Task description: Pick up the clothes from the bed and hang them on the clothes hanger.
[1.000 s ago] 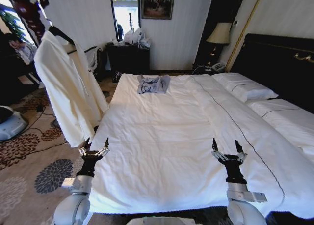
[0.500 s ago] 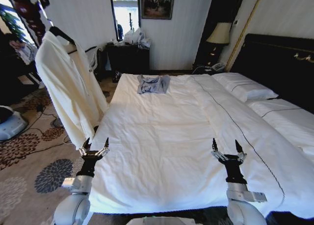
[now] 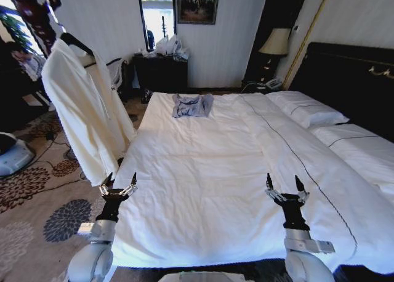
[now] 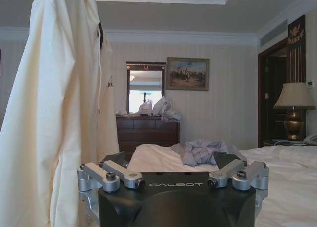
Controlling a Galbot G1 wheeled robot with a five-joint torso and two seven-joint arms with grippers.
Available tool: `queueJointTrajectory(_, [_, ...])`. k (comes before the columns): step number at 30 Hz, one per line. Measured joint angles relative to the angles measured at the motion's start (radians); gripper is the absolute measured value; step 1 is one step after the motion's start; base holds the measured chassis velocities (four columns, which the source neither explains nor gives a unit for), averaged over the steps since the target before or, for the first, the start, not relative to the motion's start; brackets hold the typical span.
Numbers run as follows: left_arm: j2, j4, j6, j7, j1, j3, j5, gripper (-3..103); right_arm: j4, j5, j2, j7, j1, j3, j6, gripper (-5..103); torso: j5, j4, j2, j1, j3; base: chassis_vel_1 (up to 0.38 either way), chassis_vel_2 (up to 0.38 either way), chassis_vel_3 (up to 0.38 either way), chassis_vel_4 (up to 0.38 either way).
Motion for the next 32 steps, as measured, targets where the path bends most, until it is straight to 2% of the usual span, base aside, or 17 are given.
queueJointTrajectory(32, [0.000, 0.000, 0.000, 0.000, 0.000, 0.000, 0.000, 100, 0.000, 0.000, 0.000, 0.000, 0.000, 0.000, 0.000, 100, 0.0000, 0.0000, 0.000, 0.000, 0.000, 0.000, 0.000, 0.000, 0.000])
